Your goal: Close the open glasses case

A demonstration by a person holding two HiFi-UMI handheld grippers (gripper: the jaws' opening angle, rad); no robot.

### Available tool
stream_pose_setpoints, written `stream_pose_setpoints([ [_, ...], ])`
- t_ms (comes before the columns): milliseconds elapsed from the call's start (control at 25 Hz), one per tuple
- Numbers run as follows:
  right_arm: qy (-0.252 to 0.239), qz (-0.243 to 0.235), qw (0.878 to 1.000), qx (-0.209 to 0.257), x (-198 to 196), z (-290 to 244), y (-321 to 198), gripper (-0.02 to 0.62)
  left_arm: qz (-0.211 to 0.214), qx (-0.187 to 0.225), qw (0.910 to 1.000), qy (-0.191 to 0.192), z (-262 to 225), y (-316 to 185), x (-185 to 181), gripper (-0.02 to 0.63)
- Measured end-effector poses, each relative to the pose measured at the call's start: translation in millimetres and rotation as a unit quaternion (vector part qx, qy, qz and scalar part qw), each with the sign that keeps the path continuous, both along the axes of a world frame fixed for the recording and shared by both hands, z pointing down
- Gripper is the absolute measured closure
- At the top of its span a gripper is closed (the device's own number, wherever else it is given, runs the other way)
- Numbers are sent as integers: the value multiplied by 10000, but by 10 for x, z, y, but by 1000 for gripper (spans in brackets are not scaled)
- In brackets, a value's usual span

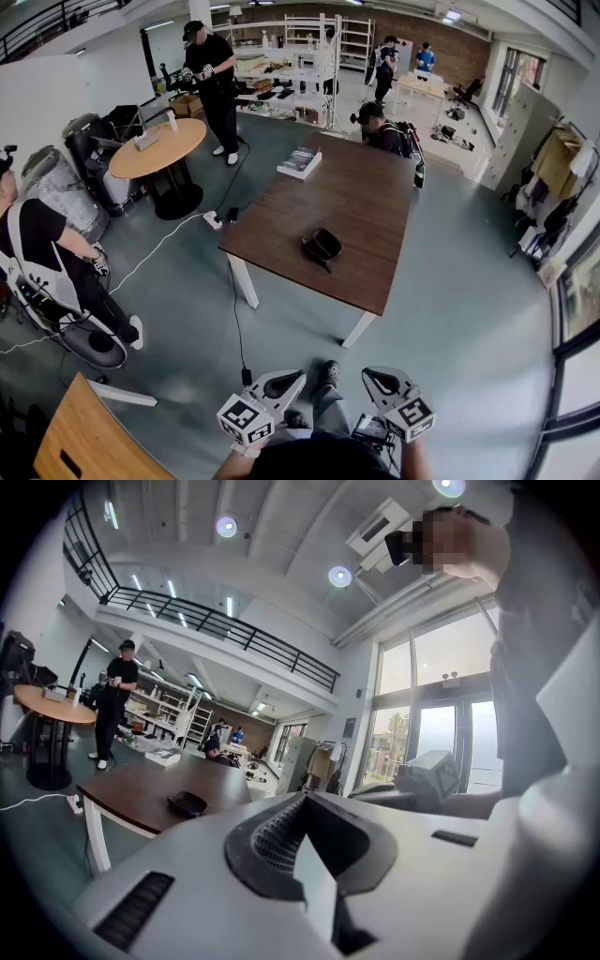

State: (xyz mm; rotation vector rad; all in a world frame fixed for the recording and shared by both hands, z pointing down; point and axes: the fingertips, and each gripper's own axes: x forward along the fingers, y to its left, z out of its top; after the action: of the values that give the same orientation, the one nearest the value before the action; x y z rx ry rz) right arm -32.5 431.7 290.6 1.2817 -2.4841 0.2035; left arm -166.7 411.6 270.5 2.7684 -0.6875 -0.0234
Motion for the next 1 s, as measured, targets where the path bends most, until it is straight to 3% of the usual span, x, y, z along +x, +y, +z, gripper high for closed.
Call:
stream_pose_setpoints([
  [320,54,-321,9995,-10,-393,-2,-52,609,111,-89,9999,-3,45,65,-4,600],
  [1000,73,-367,9992,-137,-397,123,-143,609,49,-158,9998,-67,126,13,-37,600],
])
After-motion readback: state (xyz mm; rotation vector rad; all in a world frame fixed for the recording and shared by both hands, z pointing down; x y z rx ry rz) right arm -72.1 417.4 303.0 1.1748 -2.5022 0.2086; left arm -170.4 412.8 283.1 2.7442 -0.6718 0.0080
